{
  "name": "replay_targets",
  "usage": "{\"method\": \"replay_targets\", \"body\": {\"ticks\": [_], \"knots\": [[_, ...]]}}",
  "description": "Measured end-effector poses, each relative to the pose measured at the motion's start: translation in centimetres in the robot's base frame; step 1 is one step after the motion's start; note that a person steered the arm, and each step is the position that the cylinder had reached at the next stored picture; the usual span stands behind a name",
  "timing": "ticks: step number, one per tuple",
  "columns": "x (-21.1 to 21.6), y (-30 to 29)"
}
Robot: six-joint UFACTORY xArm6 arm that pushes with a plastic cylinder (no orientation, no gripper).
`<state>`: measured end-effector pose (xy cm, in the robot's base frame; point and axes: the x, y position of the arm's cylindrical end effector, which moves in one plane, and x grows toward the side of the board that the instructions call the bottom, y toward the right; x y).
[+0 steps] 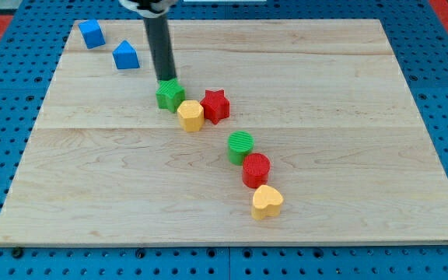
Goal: Push the green circle closer to the green star
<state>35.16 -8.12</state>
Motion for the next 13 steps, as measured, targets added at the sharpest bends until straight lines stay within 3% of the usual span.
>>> {"method": "replay_targets", "body": {"ticks": [3,4,5,6,7,8,9,10,11,12,13], "knots": [[0.0,3.3],[-0.6,9.7],[3.0,21.0],[8.5,25.7],[13.9,19.0],[13.8,12.7],[10.9,1.7],[10.9,1.0],[15.7,-0.4],[16.8,-5.5],[13.1,-3.6]]}}
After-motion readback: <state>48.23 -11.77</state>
